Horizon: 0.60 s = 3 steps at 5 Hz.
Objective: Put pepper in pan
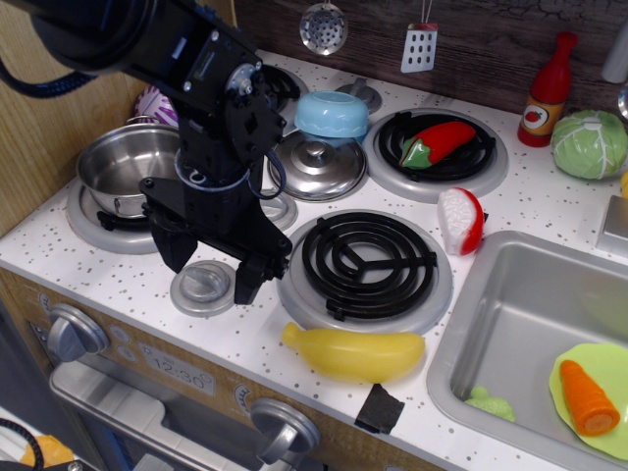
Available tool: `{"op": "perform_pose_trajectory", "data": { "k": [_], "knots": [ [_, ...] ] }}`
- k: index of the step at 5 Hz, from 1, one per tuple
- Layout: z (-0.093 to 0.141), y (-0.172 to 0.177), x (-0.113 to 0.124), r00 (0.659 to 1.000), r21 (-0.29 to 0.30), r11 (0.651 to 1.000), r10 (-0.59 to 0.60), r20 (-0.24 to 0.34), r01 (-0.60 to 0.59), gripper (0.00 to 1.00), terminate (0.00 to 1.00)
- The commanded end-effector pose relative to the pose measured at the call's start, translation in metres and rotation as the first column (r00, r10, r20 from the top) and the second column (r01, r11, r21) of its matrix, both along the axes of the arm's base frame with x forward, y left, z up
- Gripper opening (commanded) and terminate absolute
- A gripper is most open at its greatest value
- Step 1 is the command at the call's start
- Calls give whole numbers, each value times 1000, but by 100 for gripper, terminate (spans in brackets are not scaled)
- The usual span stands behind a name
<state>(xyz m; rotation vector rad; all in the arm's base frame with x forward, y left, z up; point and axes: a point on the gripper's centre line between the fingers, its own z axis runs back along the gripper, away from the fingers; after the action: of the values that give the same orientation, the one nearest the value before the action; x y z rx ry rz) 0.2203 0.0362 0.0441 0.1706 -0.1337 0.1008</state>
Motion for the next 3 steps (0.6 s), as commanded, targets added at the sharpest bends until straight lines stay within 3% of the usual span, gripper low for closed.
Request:
{"op": "perform_pose_trajectory", "data": {
  "k": [1, 2, 3],
  "knots": [
    [0, 0, 0, 1000, 0, 1000, 0, 0, 0, 100, 0],
    [19, -17, 37, 999, -1, 1000, 17, 30, -17, 100, 0],
    [34, -36, 66, 994, 36, 997, -73, 81, 70, 100, 0]
  ]
}}
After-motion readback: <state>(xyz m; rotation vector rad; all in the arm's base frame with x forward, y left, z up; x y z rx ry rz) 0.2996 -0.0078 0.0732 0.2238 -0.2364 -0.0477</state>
